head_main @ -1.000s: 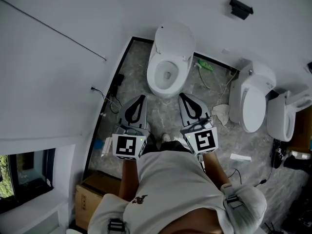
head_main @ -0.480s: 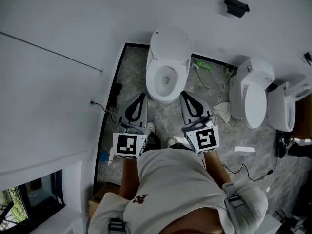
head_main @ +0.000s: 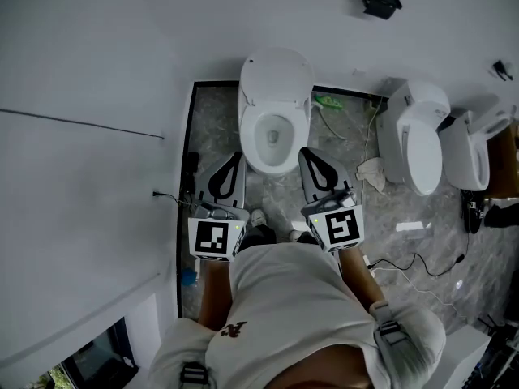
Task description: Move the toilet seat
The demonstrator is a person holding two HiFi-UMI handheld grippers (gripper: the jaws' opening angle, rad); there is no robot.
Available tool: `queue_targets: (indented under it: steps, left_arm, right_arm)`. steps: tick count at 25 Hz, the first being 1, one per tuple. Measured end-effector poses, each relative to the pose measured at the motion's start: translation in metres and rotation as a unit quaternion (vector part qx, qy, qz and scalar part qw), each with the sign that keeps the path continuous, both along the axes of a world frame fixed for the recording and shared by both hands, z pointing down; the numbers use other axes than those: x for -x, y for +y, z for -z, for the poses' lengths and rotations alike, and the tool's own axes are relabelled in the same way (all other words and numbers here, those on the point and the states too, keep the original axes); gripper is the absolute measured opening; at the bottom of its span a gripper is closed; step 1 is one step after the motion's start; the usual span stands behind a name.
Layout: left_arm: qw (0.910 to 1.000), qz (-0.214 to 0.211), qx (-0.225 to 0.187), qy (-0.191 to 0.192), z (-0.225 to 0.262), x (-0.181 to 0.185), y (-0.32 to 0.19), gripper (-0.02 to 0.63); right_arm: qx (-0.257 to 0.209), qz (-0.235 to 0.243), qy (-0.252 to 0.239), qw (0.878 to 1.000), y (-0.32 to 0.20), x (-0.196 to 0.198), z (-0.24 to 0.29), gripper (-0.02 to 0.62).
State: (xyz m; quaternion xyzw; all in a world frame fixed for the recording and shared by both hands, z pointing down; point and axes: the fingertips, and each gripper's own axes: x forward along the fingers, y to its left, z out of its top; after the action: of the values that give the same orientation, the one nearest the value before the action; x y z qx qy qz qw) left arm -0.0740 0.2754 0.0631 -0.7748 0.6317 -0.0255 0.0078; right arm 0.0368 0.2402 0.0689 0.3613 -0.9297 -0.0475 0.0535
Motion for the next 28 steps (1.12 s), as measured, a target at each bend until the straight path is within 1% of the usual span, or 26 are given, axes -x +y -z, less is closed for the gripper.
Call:
queue_targets:
  steps: [4,8,16,19,26,28]
  left_arm:
    - [0.9996,-0.026,-0.003,-0.002,-0.002,0.014,-0.011,0.025]
    - [0.9989,-0.047,-0.005,0.006,0.000,0.025,-0.026,0.025]
    - [0.9973,-0.070,0.004,0.023,-0.013,0.027,-0.050,0.025]
    - [0.9965,-0.082,0.003,0.015,-0.013,0.024,-0.064,0.025]
    - [0.9969,-0.078,0.004,0.009,-0.012,0.019,-0.100,0.023]
    - [0.9974,-0.071,0.006,0.013,-0.012,0.019,-0.115,0.025]
  right_arm:
    - [-0.004,-0.029,0.008,1.000,-0.006,0.013,0.000,0.021]
    - [-0.005,-0.050,0.007,0.999,-0.014,0.025,0.003,0.021]
    - [0.006,-0.082,0.020,0.996,-0.031,0.023,-0.008,0.021]
    - [0.009,-0.089,0.018,0.996,-0.044,0.021,-0.010,0.021]
    - [0.017,-0.088,0.006,0.996,-0.080,0.017,-0.013,0.021]
    - [0.021,-0.083,0.005,0.996,-0.096,0.018,-0.016,0.021]
